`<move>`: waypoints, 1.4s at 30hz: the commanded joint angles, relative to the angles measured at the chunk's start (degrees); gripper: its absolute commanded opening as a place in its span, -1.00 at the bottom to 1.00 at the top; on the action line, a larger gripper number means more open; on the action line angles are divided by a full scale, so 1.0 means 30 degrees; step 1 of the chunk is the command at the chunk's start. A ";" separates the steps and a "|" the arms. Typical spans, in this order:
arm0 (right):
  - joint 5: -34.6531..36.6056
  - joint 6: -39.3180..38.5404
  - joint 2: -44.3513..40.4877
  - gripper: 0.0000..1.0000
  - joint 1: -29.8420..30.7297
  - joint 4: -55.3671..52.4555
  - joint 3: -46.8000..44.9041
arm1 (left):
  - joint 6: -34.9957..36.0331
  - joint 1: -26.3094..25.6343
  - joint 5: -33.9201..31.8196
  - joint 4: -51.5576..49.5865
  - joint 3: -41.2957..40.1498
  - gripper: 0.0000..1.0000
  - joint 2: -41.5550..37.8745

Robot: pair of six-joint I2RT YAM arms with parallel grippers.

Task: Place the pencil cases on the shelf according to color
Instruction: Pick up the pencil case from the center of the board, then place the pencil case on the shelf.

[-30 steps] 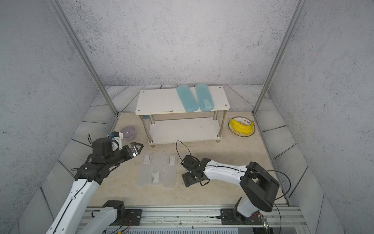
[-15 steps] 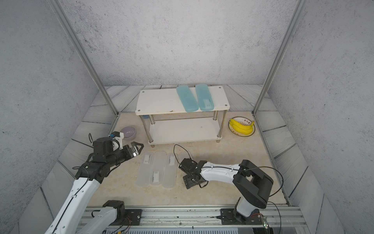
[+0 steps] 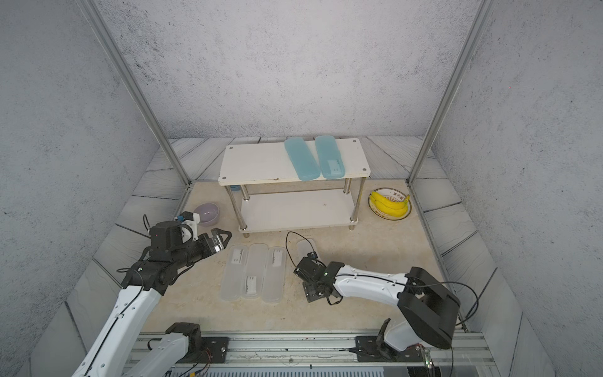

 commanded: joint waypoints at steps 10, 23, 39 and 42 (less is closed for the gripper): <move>0.1447 -0.2074 -0.0102 0.21 -0.3152 0.0315 0.3235 | 0.0093 -0.0105 0.0238 0.0580 0.0445 0.97 0.0294; -0.0069 -0.4331 0.4618 0.22 -0.6844 0.2135 0.6720 | 0.0141 -0.0102 0.0372 0.0980 0.0241 0.97 0.0491; 0.0843 -0.5141 0.8059 0.45 -0.7535 0.1384 1.0296 | 0.0306 -0.0102 0.0667 0.1381 0.0036 0.97 0.1079; 0.0970 -0.5201 0.8447 0.55 -0.7615 0.1118 1.0675 | 0.0386 -0.0121 0.0700 0.1391 0.0042 0.97 0.1109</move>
